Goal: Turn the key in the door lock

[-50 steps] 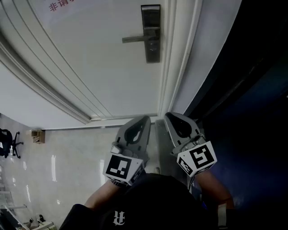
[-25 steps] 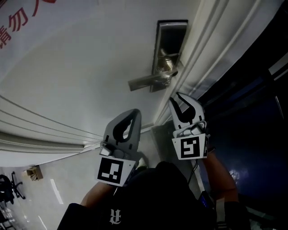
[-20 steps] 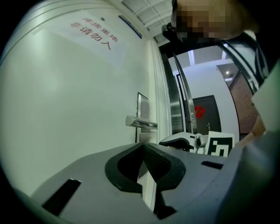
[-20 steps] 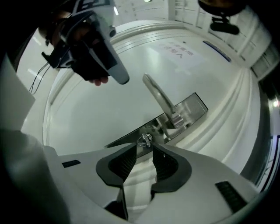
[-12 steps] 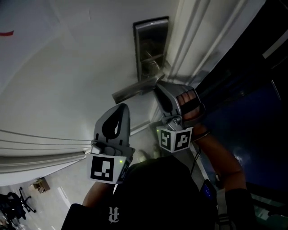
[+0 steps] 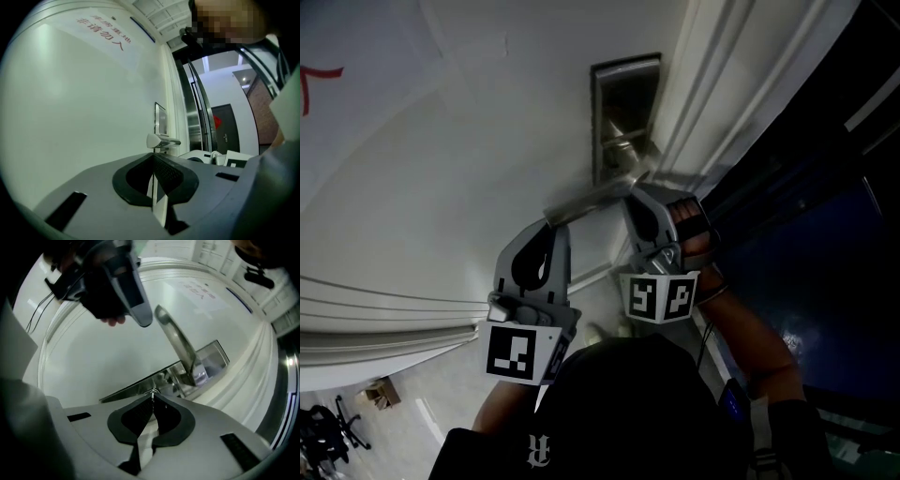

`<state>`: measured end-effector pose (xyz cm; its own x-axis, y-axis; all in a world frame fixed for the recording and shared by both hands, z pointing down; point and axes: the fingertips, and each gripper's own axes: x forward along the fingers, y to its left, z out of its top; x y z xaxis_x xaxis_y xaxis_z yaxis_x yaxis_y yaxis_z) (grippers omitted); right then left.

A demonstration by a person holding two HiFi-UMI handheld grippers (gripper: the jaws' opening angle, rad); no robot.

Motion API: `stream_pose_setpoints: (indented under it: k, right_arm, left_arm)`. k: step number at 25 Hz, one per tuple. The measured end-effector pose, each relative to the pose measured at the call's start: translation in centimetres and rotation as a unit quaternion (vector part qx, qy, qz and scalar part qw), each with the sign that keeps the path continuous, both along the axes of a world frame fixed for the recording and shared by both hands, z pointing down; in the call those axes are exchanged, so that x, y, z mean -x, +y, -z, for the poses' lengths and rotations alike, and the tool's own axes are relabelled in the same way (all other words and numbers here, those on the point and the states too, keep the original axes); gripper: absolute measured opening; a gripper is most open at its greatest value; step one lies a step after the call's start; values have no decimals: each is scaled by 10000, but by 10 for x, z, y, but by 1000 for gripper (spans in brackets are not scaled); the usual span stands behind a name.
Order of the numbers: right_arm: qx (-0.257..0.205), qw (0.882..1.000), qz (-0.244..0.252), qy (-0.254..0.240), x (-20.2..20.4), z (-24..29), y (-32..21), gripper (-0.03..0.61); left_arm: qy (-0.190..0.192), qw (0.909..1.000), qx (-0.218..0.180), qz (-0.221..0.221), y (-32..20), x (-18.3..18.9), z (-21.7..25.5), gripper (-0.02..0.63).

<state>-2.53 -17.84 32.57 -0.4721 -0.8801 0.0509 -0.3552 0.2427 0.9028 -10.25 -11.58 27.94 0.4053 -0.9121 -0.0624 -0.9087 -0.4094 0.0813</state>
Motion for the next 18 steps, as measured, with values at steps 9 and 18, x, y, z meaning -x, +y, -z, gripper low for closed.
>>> stream_pose_setpoints:
  k: [9, 18]
  right_arm:
    - [2308, 9153, 198, -3293, -5, 4, -4, 21]
    - [3956, 7469, 569, -5314, -12, 0, -8, 23]
  left_arm:
    - [-29, 10000, -66, -18, 1, -3, 5, 8]
    - [-42, 10000, -43, 33, 0, -5, 5, 6]
